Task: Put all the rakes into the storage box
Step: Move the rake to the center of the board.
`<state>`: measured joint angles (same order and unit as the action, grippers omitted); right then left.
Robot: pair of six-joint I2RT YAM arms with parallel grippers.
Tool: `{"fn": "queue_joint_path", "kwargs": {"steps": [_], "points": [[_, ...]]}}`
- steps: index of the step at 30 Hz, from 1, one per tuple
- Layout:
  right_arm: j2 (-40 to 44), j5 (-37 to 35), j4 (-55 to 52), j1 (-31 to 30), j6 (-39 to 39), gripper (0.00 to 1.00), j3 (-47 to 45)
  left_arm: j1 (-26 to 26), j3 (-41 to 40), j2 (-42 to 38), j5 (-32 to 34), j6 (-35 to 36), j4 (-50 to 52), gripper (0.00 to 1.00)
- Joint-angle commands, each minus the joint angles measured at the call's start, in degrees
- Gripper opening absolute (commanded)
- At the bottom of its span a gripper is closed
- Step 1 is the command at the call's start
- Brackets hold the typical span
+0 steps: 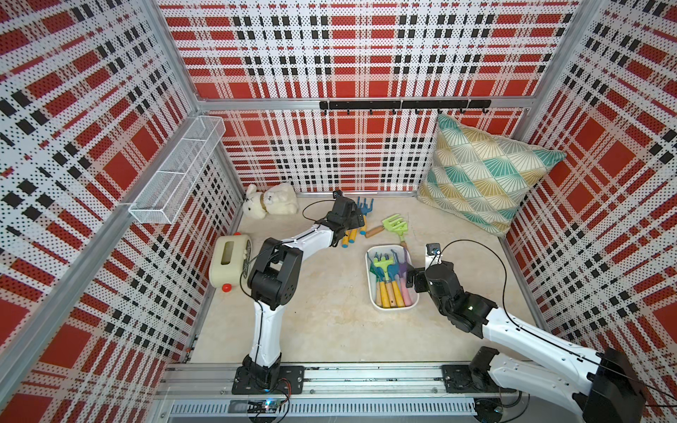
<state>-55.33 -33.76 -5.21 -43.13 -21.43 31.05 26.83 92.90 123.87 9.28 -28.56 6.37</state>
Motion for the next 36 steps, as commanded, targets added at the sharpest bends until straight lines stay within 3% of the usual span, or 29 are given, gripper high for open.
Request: {"fn": "queue_joint_path", "kwargs": {"steps": [1, 4, 6, 31, 36], "points": [[2.0, -3.3, 4.2, 0.6, 1.1, 1.0, -1.4, 0.8, 9.3, 6.3, 1.0, 1.6, 7.9, 0.84], [1.4, -3.2, 4.8, 0.9, 0.9, 1.0, -1.8, 1.0, 14.0, 10.4, 3.2, 1.4, 9.8, 0.65], [0.5, -3.0, 4.6, 0.9, 0.8, 1.0, -1.4, 0.9, 15.4, 11.9, 3.7, 0.7, 9.8, 0.6], [-4.7, -1.7, 4.8, 1.5, 0.0, 1.0, 0.2, -3.5, 4.4, 5.3, 2.6, 2.6, 10.0, 0.61], [-5.8, -1.7, 4.7, 1.5, 0.1, 1.0, 0.6, -3.9, 3.1, 4.5, 4.1, 3.5, 10.2, 0.52]]}}
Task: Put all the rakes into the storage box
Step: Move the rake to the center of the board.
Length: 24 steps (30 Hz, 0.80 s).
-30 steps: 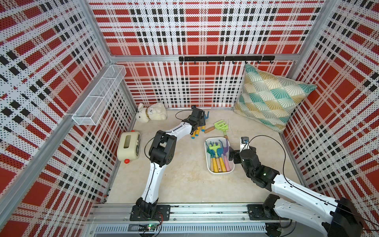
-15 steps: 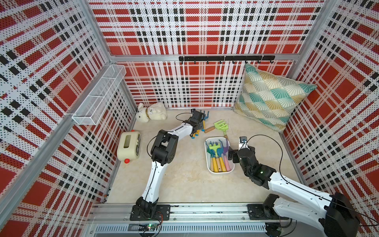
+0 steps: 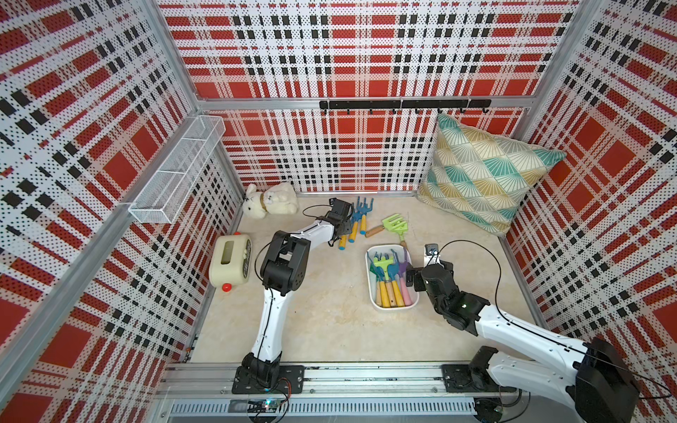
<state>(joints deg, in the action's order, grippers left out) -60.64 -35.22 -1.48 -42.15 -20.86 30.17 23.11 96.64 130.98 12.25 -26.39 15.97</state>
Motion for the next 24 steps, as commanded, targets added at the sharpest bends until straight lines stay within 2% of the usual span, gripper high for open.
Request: {"fn": "queue_joint_path", "kwargs": {"steps": [1, 7, 9, 11, 15, 20, 24], "points": [[-0.6, -0.1, 1.0, 0.5, -0.4, 1.0, 1.5, -0.2, -0.7, -2.4, 1.6, 1.6, 0.9, 0.51], [-0.8, -0.3, 1.0, 0.5, -0.4, 1.0, 1.5, 0.1, -0.3, -0.3, 3.1, 2.8, 3.0, 0.48], [-0.9, -0.1, 1.3, 0.5, -0.4, 1.0, 1.4, 0.4, -0.5, -0.1, 4.1, 3.4, 3.7, 0.42], [-1.2, 0.3, 1.2, 0.5, -0.4, 1.0, 1.6, 0.7, -1.6, -0.6, 4.3, 3.5, 3.9, 0.41], [-1.3, -0.1, 1.1, 0.5, -0.4, 1.0, 1.6, 1.1, -4.5, -2.5, 3.8, 4.0, 3.8, 0.41], [-1.1, 0.2, 1.0, 0.5, -0.3, 1.0, 1.7, 0.9, -8.5, -5.0, 2.1, 4.1, 2.9, 0.5], [-1.0, 0.6, 1.1, 0.5, -0.3, 1.0, 1.6, 0.9, -12.7, -8.1, 0.9, 3.7, 0.9, 0.5]]}}
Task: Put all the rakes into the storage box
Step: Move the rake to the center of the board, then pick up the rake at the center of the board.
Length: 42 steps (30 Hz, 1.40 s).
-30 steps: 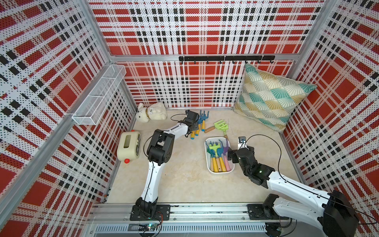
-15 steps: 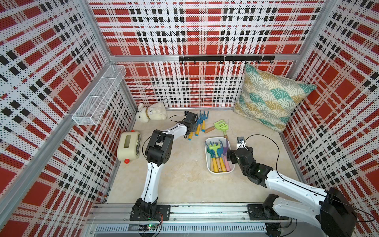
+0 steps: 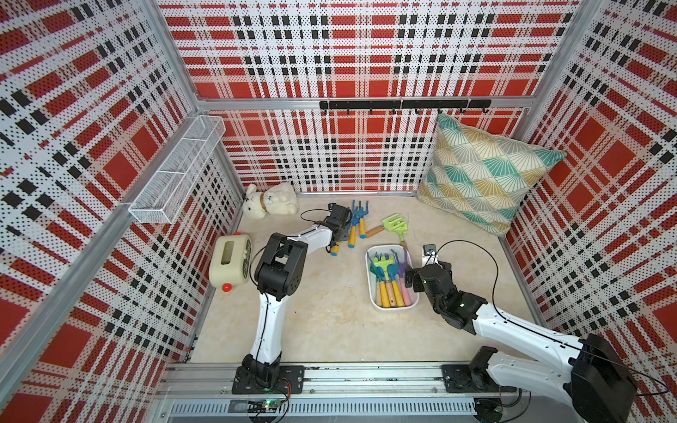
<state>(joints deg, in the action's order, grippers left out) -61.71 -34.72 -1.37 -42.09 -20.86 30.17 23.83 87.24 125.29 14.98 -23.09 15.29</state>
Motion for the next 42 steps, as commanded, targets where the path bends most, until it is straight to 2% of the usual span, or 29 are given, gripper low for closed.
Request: {"fn": "queue_joint_path", "kwargs": {"steps": [1, 5, 11, 20, 25, 31, 35, 42], "points": [[-0.1, 0.2, 0.9, 0.4, -0.3, 1.0, 1.6, 0.1, -4.4, -3.2, -2.6, 0.3, 0.8, 0.49], [-0.1, 0.0, 1.0, 0.4, -0.2, 1.0, 1.5, -0.1, -8.0, -5.9, -6.2, -0.2, -1.1, 0.47], [-0.5, 0.6, 1.1, 0.4, -0.1, 1.0, 1.7, -0.5, -15.0, -9.5, -8.5, -0.7, -4.5, 0.59], [-0.6, 1.3, 1.2, 0.4, -0.1, 1.0, 1.8, -0.3, -16.9, -10.5, -9.4, -0.1, -4.5, 0.59], [-1.1, 1.5, 0.9, 0.4, 0.1, 1.0, 2.1, 0.5, -16.6, -14.3, -11.2, -0.3, -4.2, 0.64], [-0.8, 1.9, 0.5, 0.4, 0.0, 1.0, 2.3, 1.1, -17.3, -18.0, -10.6, -0.2, -2.9, 0.7], [-0.3, 2.2, 0.8, 0.4, 0.0, 1.0, 2.0, 2.1, -16.4, -16.8, -8.0, 0.8, 0.0, 0.74], [-0.4, 2.3, 0.6, 0.4, 0.0, 1.0, 2.0, 2.9, -14.9, -12.3, -4.9, 1.0, 2.4, 0.71]]}}
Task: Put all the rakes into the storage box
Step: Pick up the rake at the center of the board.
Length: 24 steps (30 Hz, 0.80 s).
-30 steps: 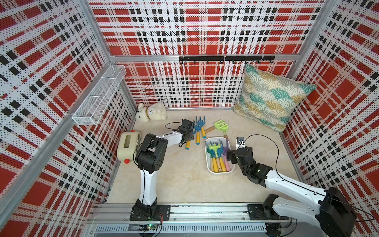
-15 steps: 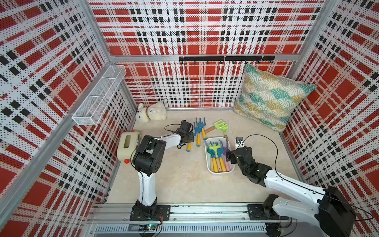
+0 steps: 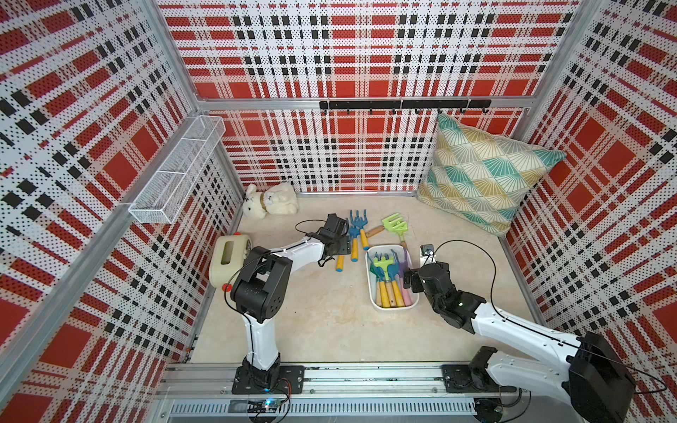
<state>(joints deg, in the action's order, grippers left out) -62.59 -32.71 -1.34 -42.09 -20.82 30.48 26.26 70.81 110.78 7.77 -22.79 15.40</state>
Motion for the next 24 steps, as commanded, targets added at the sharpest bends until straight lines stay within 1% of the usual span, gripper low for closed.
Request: {"fn": "queue_joint_path", "kwargs": {"steps": [1, 4, 7, 9, 11, 16, 17, 20, 24], "points": [[0.4, 0.4, 0.6, 0.4, 0.0, 1.0, 1.8, 0.4, 1.5, 2.8, 2.5, 0.7, 2.2, 0.69], [0.3, -0.2, 0.3, 0.4, -0.1, 1.0, 1.9, 0.6, 1.9, 4.6, 2.5, 0.7, 2.1, 0.62], [0.4, 0.1, 0.4, 0.4, 0.0, 1.0, 1.8, 0.7, 1.9, 5.3, 3.4, 0.7, 2.1, 0.49], [0.3, 0.1, 0.4, 0.4, 0.0, 1.0, 1.9, 0.6, 1.6, 5.1, 3.9, 0.6, 1.7, 0.37], [0.4, -0.3, 0.2, 0.4, 0.1, 1.0, 1.9, 0.6, 1.6, 4.6, 4.1, 0.6, 1.8, 0.29], [0.3, 0.4, 0.5, 0.4, 0.0, 1.0, 1.9, 0.4, 0.4, 0.6, 8.0, 0.3, 2.5, 0.02], [0.1, 0.2, 0.3, 0.4, 0.0, 1.0, 1.9, 0.3, 0.1, -0.7, 8.7, 0.2, 2.7, 0.0], [0.4, -0.2, 0.5, 0.4, 0.0, 1.0, 1.7, 0.5, 0.1, -4.2, 11.6, 0.4, 4.7, 0.0], [-0.1, 0.1, 0.5, 0.4, 0.0, 1.0, 1.9, 1.6, 0.7, -9.1, 17.3, 1.2, 9.2, 0.0]]}}
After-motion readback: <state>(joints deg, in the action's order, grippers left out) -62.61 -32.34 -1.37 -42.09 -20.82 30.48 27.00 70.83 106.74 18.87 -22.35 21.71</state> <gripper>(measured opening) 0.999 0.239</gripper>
